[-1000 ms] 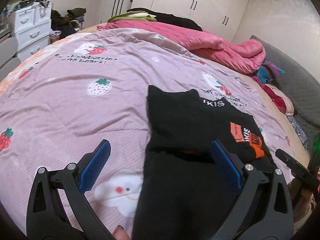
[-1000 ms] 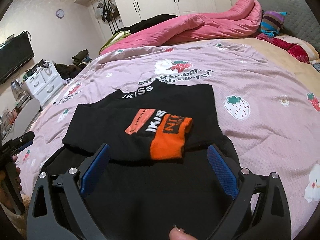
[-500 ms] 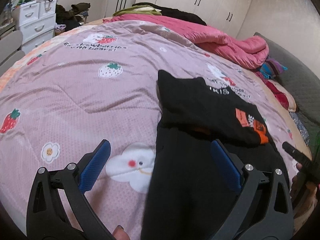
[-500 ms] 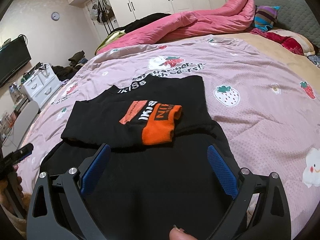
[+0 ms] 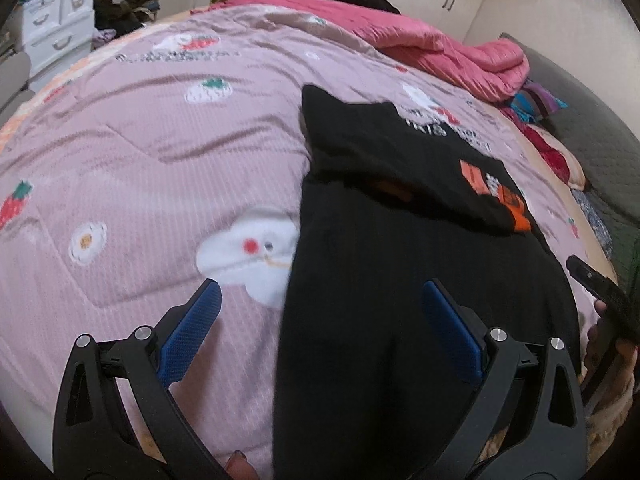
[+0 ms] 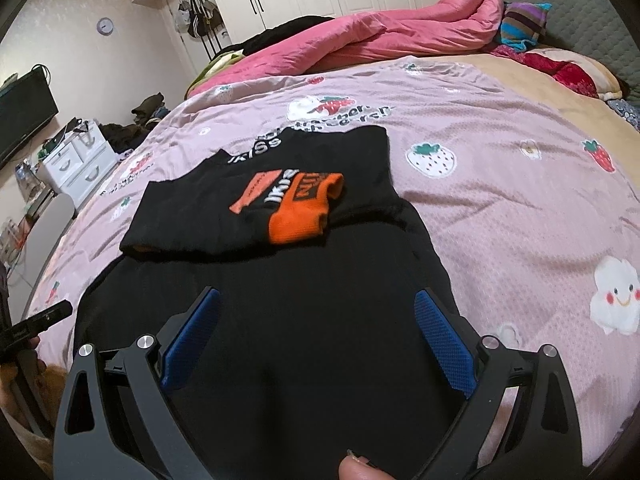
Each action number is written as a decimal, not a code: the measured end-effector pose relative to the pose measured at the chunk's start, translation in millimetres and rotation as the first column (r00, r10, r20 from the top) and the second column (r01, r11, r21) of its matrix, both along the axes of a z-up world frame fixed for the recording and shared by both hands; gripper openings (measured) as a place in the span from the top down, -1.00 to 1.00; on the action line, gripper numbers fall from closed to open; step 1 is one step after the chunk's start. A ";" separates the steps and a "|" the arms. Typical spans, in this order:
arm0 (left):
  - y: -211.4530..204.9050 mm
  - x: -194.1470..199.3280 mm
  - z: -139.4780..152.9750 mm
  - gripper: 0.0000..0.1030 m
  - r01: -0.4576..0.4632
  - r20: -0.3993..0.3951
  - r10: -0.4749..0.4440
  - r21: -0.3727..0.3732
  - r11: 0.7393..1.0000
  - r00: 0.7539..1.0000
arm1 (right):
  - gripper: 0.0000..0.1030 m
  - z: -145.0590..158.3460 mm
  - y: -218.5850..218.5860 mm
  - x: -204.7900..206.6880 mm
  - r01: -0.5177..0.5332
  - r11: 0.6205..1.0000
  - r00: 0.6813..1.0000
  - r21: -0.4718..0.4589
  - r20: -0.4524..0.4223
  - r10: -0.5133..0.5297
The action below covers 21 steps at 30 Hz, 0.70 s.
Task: Fold small clothes
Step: 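Move the left tool to the sweatshirt hem and grasp it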
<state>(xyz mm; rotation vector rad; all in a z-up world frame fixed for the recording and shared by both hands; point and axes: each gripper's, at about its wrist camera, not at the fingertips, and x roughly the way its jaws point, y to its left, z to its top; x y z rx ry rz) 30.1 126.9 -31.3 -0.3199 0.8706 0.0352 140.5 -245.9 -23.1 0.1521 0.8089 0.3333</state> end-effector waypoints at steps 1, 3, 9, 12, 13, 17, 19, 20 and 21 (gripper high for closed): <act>-0.7 -1.7 -1.3 -0.82 0.003 -0.005 -0.003 -0.002 1.000 1.000 | -0.87 -0.7 -1.3 -1.6 0.001 1.000 1.000 -0.002 -0.002 -0.001; -1.0 -5.2 -4.0 -0.82 0.006 -0.018 -0.006 -0.005 1.000 1.000 | -0.87 -2.9 -5.3 -6.8 0.007 1.000 1.000 -0.007 -0.009 -0.007; -2.7 -13.1 -8.9 -0.73 0.034 -0.036 -0.036 -0.053 0.998 0.999 | -0.87 -9.1 -14.6 -18.2 0.011 1.000 0.999 -0.009 -0.034 -0.012; -5.4 -17.6 -10.6 -0.51 0.051 -0.052 -0.055 -0.062 0.997 0.997 | -0.87 -10.7 -17.8 -24.3 0.010 1.000 0.999 -0.023 -0.040 -0.011; -6.0 -19.0 -11.8 -0.45 0.057 -0.059 -0.061 -0.066 0.996 0.996 | -0.87 -10.9 -18.8 -26.5 0.010 1.000 0.999 -0.025 -0.041 -0.012; -1.9 -27.6 -16.1 -0.01 0.046 -0.081 -0.054 -0.097 0.994 0.995 | -0.87 -13.4 -24.4 -36.8 0.009 1.000 0.999 -0.030 -0.047 -0.010; 1.9 -31.2 -18.8 0.03 0.040 -0.097 -0.052 -0.119 0.992 0.994 | -0.87 -14.0 -26.3 -41.1 0.010 0.999 0.999 -0.036 -0.048 -0.011; 2.9 -32.7 -19.4 0.12 0.038 -0.101 -0.051 -0.124 0.992 0.994 | -0.87 -14.5 -27.6 -44.0 0.010 0.999 0.999 -0.038 -0.049 -0.012; 2.9 -34.8 -20.2 0.22 0.041 -0.109 -0.055 -0.126 0.991 0.993 | -0.88 -14.8 -29.2 -46.4 0.011 0.999 0.999 -0.040 -0.050 -0.013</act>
